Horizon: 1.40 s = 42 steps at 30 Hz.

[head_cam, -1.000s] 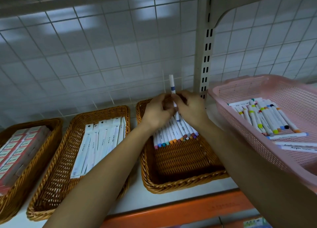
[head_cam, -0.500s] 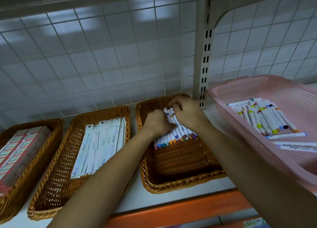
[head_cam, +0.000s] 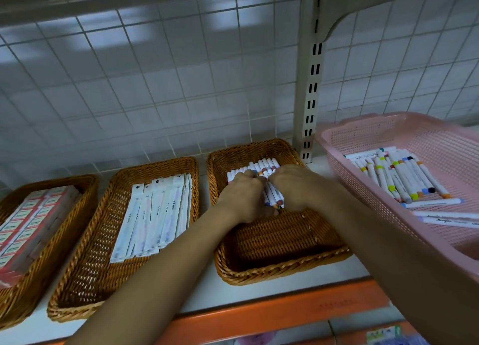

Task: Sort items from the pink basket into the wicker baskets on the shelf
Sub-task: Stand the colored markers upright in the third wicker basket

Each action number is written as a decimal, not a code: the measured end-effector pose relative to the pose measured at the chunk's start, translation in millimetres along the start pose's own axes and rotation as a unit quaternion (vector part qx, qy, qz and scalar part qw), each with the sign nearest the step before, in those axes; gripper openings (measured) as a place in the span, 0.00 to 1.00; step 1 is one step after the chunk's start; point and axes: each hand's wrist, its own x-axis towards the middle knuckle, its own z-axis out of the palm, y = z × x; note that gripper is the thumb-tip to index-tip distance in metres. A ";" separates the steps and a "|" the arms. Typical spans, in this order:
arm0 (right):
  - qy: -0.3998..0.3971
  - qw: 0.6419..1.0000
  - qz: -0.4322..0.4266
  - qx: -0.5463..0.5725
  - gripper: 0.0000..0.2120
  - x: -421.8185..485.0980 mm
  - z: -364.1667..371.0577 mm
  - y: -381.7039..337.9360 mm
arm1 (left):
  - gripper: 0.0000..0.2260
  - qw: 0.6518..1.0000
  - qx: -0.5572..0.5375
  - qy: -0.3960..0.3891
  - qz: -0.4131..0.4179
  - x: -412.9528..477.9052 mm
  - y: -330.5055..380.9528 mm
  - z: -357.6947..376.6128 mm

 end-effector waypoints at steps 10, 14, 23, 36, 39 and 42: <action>0.040 0.996 0.013 -0.077 0.27 -3.8 9.5 -2.9 | 0.31 1.000 0.007 0.010 0.010 -2.9 2.8 2.2; 0.037 0.996 0.014 -0.082 0.26 -4.2 9.0 -3.9 | 0.32 1.000 0.010 0.012 0.011 -3.2 3.8 2.0; 0.032 0.999 0.024 -0.028 0.26 -7.8 -7.6 -4.1 | 0.26 0.998 -0.016 0.052 0.007 -3.1 13.8 -18.3; 0.068 0.988 0.129 -0.047 0.16 -60.4 -52.5 91.5 | 0.08 0.984 -0.032 0.128 0.117 50.4 122.9 -58.1; 0.019 0.985 0.171 -0.021 0.14 -76.3 -43.2 120.6 | 0.14 0.984 -0.019 0.109 0.141 67.9 154.3 -49.6; -0.050 0.978 0.202 -0.010 0.11 -91.7 -33.4 147.0 | 0.16 0.985 -0.018 0.065 0.162 84.2 180.6 -38.7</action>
